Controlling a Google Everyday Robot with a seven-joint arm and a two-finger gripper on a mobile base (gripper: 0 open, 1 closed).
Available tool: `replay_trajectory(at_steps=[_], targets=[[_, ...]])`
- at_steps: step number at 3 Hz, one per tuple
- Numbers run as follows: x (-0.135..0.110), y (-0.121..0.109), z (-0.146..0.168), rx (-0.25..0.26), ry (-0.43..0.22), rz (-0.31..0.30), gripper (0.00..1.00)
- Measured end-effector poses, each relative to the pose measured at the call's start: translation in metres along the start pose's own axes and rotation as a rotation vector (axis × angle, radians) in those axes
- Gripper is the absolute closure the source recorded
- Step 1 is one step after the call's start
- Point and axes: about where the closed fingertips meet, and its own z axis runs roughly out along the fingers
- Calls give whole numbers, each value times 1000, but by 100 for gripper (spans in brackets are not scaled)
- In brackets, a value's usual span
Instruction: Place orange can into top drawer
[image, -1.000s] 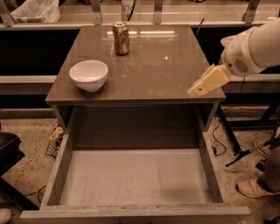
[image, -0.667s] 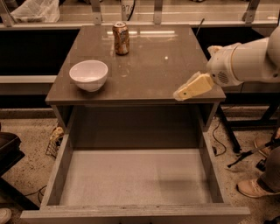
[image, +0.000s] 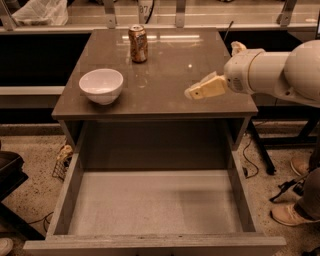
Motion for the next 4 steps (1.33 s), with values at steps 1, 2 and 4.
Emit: replay_trajectory(at_steps=[1,2,4], targets=[[0,0,0,1,0,0,0],[-8,-6,25,-4,-49,46,0],[-76,-43,150,-57,-255,149,0]])
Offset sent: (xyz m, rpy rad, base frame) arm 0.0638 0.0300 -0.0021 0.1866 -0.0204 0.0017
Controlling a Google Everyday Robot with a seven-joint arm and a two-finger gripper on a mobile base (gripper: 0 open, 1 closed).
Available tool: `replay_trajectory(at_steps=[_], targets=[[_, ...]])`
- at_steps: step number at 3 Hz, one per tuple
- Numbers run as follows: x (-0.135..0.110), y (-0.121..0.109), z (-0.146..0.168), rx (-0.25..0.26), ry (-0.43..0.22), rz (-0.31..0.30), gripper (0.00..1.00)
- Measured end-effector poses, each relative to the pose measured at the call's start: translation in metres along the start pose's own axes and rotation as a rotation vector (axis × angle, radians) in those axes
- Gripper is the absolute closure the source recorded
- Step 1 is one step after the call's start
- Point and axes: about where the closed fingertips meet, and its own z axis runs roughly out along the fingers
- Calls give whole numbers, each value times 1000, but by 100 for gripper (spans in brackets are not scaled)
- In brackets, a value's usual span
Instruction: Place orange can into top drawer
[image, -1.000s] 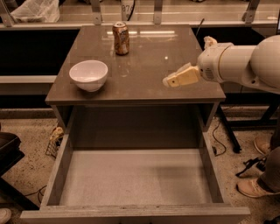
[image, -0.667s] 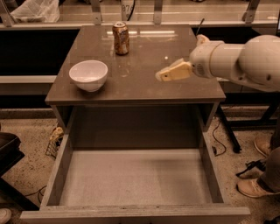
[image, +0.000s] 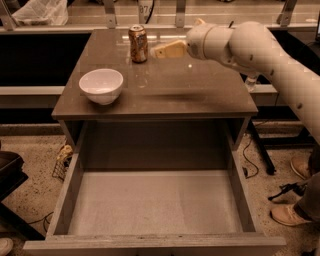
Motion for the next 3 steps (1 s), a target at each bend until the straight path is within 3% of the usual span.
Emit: replay_trajectory(at_steps=[2,3], targets=[[-29,-8,71,-35,-76,43,0],[-29,-7,73,-35,-77,44,0]])
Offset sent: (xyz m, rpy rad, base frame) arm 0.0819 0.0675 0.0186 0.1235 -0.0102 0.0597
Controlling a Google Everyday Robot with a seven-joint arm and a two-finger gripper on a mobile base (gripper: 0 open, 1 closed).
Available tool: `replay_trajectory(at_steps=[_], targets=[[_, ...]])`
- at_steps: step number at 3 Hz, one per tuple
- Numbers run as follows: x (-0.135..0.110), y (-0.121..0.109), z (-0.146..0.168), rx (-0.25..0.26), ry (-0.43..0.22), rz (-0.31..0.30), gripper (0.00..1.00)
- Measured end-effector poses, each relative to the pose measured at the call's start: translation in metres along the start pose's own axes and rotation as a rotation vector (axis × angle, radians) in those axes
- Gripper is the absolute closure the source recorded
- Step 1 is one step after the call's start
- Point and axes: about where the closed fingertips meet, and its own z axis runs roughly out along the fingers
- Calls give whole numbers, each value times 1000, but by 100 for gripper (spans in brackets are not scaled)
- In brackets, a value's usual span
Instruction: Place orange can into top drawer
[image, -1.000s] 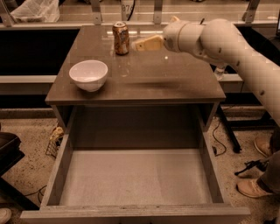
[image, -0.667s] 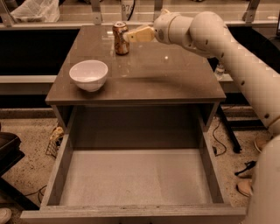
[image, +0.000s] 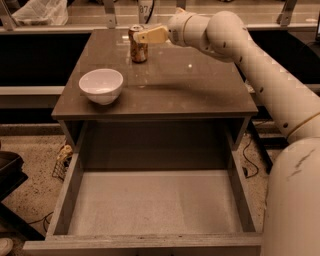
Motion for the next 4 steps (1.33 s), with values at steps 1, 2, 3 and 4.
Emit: replay_trajectory(at_steps=[1,2,3,4], targets=[[9,0,22,8,23,8,0],[26,-4,57,20,58,11,0],[42,-8,80,38,83,18,0],[55,-10,95,46,90,44,0]])
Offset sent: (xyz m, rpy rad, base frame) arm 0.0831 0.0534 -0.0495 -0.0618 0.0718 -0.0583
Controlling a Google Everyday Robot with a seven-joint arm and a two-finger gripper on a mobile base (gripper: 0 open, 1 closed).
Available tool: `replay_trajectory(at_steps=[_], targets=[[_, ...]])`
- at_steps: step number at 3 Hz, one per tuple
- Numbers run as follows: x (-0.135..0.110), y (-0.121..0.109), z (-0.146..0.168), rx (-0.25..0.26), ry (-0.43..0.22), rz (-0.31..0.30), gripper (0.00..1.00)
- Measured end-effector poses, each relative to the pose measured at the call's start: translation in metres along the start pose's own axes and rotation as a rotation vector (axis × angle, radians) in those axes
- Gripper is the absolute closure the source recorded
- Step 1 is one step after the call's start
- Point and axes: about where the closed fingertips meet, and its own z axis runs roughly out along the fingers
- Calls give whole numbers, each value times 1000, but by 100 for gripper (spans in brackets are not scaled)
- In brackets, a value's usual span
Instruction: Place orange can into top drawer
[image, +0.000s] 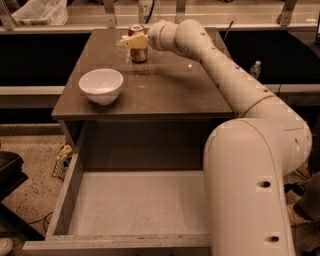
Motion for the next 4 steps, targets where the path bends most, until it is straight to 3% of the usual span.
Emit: replay_trajectory(at_steps=[1,4], targets=[[8,7,17,-22,0,25,14],[10,13,23,-31,2,27,85]])
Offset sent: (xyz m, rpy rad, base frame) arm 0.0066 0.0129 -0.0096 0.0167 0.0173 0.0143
